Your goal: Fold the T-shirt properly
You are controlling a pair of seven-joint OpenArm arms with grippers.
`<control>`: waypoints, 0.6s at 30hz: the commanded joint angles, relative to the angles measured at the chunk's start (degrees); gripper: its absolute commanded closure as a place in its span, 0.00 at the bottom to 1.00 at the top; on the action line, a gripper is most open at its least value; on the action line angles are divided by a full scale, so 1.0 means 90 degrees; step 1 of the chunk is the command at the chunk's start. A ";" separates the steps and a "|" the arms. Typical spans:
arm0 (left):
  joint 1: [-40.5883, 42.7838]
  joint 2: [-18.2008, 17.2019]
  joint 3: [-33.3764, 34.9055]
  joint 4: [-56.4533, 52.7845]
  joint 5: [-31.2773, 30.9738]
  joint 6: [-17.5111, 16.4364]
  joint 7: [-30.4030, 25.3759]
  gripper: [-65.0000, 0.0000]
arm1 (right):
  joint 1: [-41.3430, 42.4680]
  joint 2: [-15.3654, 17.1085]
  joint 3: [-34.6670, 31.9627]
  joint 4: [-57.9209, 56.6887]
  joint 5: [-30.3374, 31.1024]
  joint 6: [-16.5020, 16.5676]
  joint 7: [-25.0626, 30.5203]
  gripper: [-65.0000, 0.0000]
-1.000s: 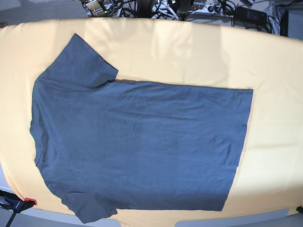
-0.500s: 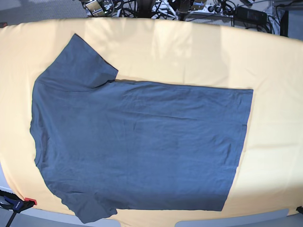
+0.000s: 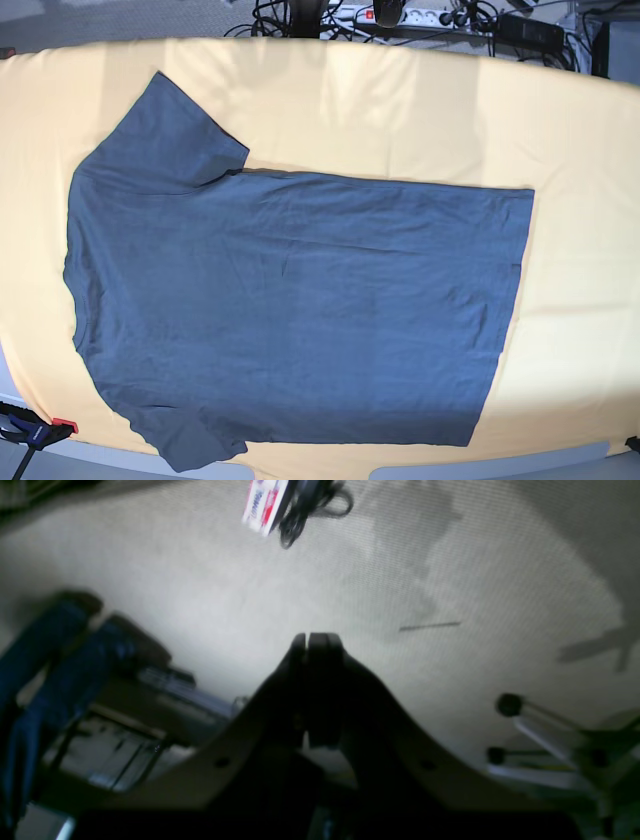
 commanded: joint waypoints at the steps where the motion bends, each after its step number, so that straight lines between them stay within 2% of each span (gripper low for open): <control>1: 0.0197 -0.0056 0.0007 0.0243 -0.0143 -0.0085 0.0017 1.00 | -0.0211 0.0085 0.0015 0.0304 0.0104 0.0126 -0.0153 1.00; 8: 0.1518 -0.0814 0.0005 0.2086 -0.0896 -0.0104 0.0476 1.00 | -0.1785 0.0602 0.0015 0.2875 0.1044 0.0180 -0.1365 1.00; 12: 0.2314 -0.1409 0.0005 0.3526 -0.1246 -0.0107 0.0947 1.00 | -0.2705 0.0974 0.0017 0.4709 0.1103 -0.0172 -0.1768 1.00; 15: 0.2994 -0.1858 -0.0012 0.4784 -0.1214 -0.0097 0.1168 1.00 | -0.3415 0.1375 0.0019 0.6166 0.1073 -0.0478 -0.1807 1.00; 18: 0.3721 -0.2266 -0.0143 0.5979 -0.1209 0.0095 0.1209 1.00 | -0.4099 0.1775 0.0034 0.7490 0.0899 -0.0862 -0.1809 1.00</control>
